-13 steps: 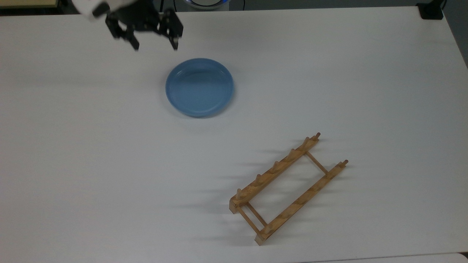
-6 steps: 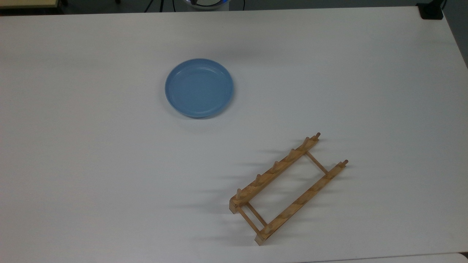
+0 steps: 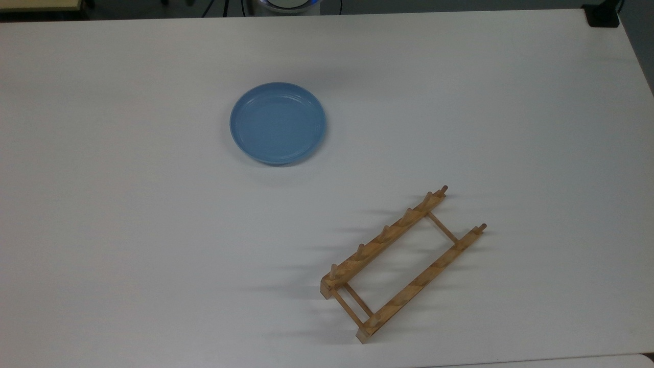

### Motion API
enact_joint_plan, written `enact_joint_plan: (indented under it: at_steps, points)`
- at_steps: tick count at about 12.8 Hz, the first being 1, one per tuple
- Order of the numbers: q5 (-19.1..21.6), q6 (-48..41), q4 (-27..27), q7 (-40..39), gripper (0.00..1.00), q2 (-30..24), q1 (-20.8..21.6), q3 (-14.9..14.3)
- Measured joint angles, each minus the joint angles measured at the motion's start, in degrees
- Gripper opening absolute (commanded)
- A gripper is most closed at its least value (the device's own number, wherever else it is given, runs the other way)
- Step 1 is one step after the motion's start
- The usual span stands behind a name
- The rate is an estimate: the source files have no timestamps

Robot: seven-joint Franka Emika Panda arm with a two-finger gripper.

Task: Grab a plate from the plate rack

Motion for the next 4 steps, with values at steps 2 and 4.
enact_joint_plan:
  at_steps: [2, 4]
  points:
    - [-2.25, 2.87, -0.01, -1.39, 1.0, 0.28, 0.0, -0.05]
    - [-2.51, 2.9, -0.01, -1.73, 1.0, 0.55, 0.1, -0.04]
